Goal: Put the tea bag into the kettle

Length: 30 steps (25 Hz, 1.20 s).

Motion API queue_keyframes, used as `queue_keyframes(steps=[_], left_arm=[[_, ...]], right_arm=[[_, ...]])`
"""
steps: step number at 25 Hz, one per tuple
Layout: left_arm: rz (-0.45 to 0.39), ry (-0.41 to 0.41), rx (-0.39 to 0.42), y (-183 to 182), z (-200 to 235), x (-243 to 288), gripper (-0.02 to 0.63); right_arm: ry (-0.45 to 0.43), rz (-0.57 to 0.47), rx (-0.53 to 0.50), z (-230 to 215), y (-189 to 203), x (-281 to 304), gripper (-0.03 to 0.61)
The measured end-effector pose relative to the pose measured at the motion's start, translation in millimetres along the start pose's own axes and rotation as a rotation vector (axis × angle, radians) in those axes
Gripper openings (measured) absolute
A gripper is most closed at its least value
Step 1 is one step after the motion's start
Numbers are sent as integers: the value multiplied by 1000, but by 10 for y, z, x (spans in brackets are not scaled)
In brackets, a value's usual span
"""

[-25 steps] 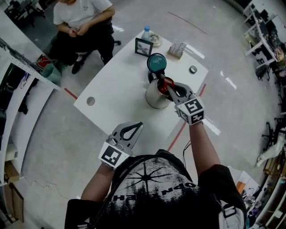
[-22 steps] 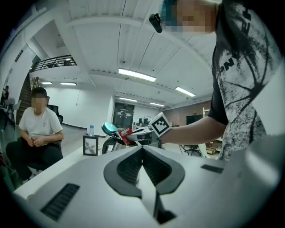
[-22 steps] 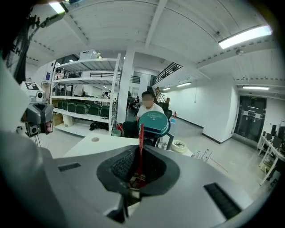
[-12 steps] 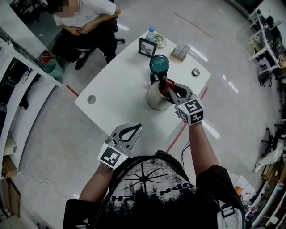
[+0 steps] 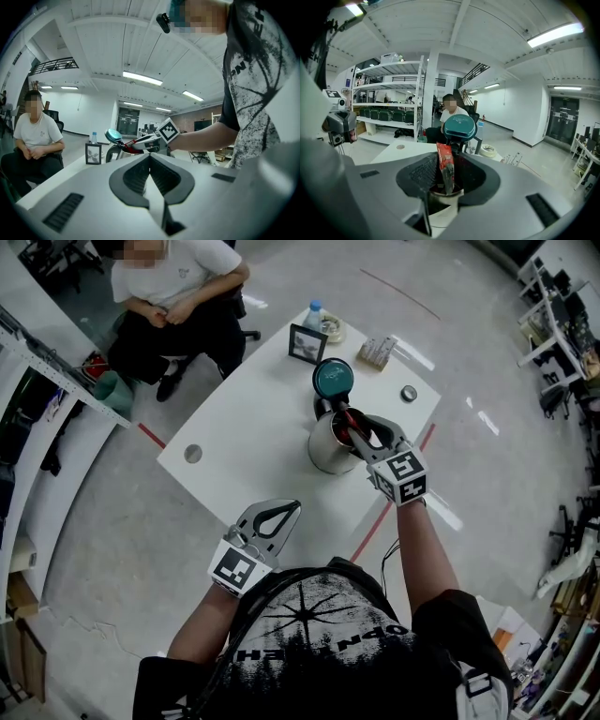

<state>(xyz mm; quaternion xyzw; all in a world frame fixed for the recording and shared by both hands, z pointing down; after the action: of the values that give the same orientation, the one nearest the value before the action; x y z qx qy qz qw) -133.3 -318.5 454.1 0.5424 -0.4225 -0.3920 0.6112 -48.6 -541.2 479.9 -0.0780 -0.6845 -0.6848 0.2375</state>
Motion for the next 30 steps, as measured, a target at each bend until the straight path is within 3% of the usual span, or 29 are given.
queue_keyframes(steps=[6,8,11,17,20,23,30], left_arm=[[4,12,3,-13,-7,-7,8],[3,14,3,-24,-10,-12,8],[15,19,8,9,-11,-31,8],[4,3,1,4,-26,-39,8],[3,0,2,6,-27,-44,8],[1,-4,2,3,-29,-52,8],[-13,36,4,-32,-28,-99,8]], right_arm=[[5,34,-20,64,22,41,114],[-3,48,-24,96,36,75,59],[-6,51,-9,110,44,87,30],[-36,66,7,119,45,93,32],[-30,62,8,118,48,94,92],[-32,65,4,129,58,92,97],[21,20,-24,213,-72,-55,97]])
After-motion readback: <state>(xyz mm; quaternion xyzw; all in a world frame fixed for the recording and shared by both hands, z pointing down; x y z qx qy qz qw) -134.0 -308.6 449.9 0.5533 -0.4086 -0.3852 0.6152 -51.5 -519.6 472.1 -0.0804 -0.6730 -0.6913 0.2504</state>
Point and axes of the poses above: the fingertips, and each gripper's own axes: x forward along the fingers, z to its left, y out of its underside, the point moved 4 cm from there along -x, backward along the fingers, and after that the axes turned 10 degrees about -y, right-handed, at the moved point
